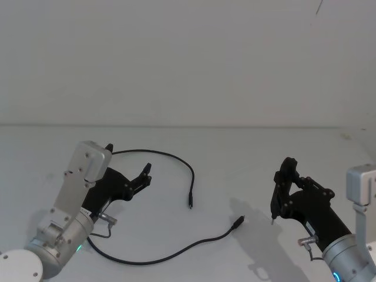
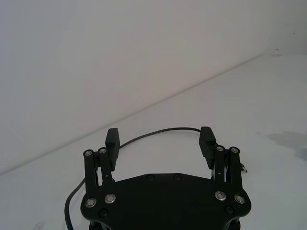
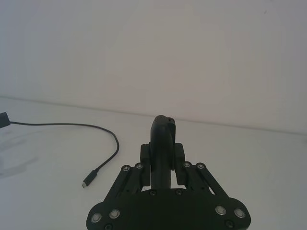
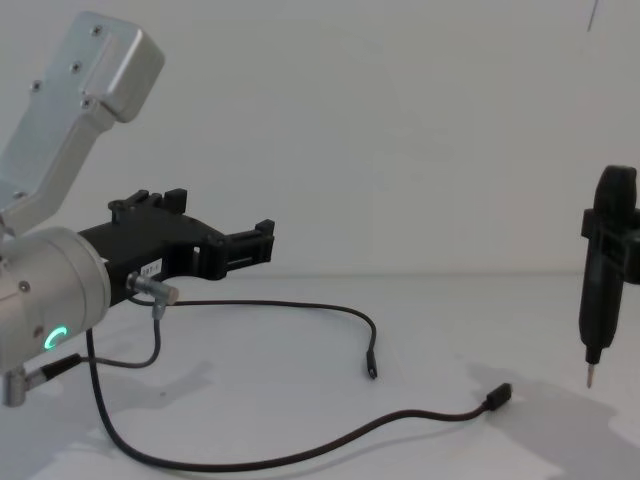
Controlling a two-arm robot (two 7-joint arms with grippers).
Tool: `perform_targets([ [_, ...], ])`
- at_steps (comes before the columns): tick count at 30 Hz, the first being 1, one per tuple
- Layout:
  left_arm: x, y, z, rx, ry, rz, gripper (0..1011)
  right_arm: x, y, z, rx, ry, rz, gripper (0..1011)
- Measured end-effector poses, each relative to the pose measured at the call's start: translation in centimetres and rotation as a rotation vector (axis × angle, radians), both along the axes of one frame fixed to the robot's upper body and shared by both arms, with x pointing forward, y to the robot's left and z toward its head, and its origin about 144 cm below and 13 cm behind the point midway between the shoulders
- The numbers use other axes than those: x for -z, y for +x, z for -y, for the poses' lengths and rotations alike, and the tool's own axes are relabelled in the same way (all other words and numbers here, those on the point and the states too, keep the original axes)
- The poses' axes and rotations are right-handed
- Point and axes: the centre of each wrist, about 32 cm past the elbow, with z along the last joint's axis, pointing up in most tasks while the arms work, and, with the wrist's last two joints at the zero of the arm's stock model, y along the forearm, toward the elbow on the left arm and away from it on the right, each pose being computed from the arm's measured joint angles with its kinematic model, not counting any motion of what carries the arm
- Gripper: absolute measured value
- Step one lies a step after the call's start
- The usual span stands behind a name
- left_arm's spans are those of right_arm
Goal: Pick up the data cable with the one hand.
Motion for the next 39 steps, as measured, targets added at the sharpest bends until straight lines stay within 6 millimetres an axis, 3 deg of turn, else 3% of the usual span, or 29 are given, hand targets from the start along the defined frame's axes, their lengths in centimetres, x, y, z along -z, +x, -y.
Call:
perform_targets([
  [39,-0.31,0.25,-0.29,0.038,0.012,-0.003,1001,0.00,0.00,0.00,0.000,0.000,0.000,279],
])
